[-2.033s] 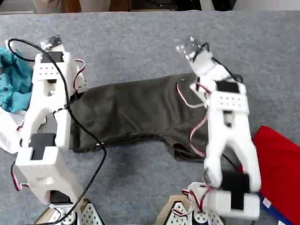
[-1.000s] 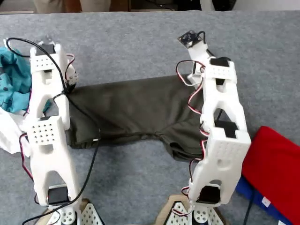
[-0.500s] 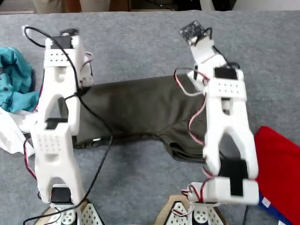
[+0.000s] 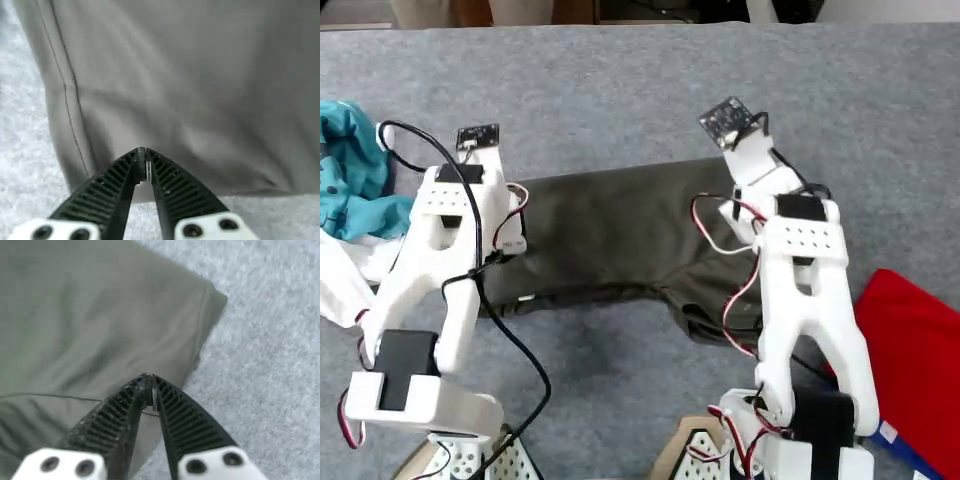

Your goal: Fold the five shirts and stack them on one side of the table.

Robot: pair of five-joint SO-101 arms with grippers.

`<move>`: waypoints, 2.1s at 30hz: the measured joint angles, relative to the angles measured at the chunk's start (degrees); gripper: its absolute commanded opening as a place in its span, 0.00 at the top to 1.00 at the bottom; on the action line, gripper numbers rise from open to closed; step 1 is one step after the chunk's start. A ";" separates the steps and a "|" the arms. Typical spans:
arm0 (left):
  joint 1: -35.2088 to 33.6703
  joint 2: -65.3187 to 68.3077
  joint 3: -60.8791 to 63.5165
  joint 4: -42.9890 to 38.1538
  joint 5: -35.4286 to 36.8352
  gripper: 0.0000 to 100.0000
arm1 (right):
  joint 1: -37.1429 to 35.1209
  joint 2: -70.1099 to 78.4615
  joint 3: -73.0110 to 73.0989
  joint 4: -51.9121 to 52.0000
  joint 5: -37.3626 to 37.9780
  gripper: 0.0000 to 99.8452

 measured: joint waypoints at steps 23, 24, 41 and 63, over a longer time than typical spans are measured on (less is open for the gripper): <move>-7.65 13.45 -7.91 3.34 -7.21 0.98 | 7.38 25.67 -12.84 2.11 4.66 1.00; -7.38 13.45 -9.41 4.84 -7.21 0.98 | 7.47 24.18 -12.13 2.37 4.66 1.00; -2.11 11.78 -9.05 16.53 -10.11 0.98 | 4.40 3.16 -2.29 1.41 3.96 1.00; -8.00 2.02 14.95 0.26 -15.38 0.98 | 5.63 26.29 -12.84 5.89 6.77 1.00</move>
